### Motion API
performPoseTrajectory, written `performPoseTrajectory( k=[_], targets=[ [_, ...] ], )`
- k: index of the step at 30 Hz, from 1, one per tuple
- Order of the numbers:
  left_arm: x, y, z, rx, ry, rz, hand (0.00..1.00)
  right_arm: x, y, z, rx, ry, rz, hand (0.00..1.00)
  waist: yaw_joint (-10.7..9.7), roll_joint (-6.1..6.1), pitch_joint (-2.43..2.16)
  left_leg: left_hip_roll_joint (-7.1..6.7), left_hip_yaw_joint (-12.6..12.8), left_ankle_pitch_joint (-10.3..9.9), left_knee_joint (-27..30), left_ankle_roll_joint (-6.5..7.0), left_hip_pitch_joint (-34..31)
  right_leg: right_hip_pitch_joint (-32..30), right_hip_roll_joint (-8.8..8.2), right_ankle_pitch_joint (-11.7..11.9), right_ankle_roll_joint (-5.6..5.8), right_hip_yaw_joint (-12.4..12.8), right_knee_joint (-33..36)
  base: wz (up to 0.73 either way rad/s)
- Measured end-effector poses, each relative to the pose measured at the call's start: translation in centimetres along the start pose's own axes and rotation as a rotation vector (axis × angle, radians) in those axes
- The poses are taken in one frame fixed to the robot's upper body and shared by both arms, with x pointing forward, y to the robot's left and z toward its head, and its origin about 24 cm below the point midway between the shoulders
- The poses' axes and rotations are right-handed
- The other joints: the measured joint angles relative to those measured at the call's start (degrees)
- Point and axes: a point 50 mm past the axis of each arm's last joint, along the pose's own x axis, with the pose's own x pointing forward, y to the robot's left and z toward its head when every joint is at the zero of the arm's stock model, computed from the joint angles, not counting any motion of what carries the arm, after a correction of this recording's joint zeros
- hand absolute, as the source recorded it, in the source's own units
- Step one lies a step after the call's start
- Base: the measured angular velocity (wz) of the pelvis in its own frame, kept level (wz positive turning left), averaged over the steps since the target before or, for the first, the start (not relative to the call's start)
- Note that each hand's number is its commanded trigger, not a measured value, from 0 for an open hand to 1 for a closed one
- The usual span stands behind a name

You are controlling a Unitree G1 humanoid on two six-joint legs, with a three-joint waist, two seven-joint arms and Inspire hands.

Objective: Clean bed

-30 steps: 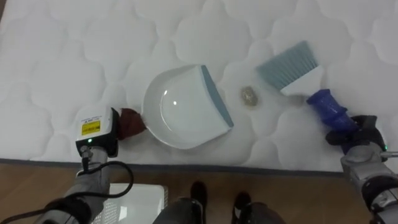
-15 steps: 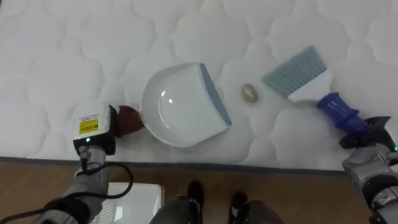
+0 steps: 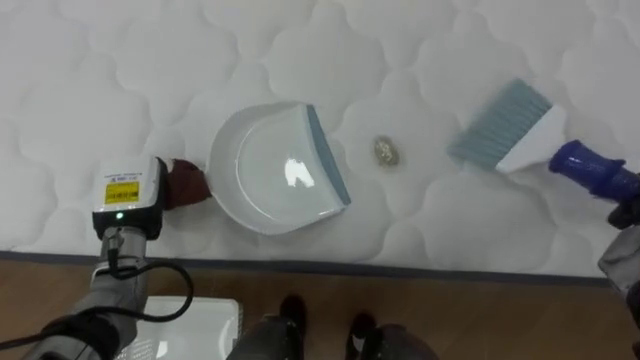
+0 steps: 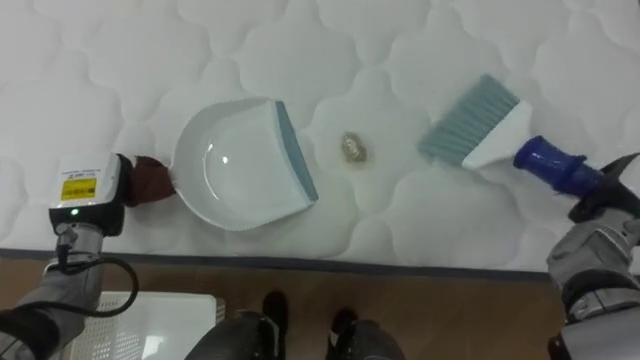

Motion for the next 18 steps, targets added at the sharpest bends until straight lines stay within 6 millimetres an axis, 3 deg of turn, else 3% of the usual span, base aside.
performPoseTrajectory(
  k=[6, 11, 18],
  targets=[
    [0.3, 0.1, -0.3, 0.016, 0.012, -0.027, 1.0, 0.4, -0.4, 1.4, -0.265, -0.188, 0.022, 1.0, 0.8, -1.78, 0.06, 0.51, 0.2, -0.1, -0.3, -0.17, 0.3, 0.3, 0.43, 0.2, -0.33, -0.1, -0.4, -0.03],
    [0.7, 0.5, -0.9, 0.045, 0.006, -0.045, 1.0, 0.7, -1.1, 3.2, -0.422, -0.297, 0.013, 1.0, 1.1, -2.45, 0.09, 1.04, 0.0, -0.1, -0.4, -0.46, 0.8, 1.3, 0.95, 0.6, -0.6, -0.6, -1.5, -0.03],
    [1.3, 1.0, -1.3, 0.062, 0.007, -0.052, 1.0, 0.7, -2.1, 6.4, -0.65, -0.486, -0.028, 1.0, 3.5, -3.26, 0.35, 3.12, 0.3, -0.5, -0.9, -1.2, 1.3, 3.0, 3.18, 2.3, -1.29, -1.2, -5.5, -0.11]
  ],
)
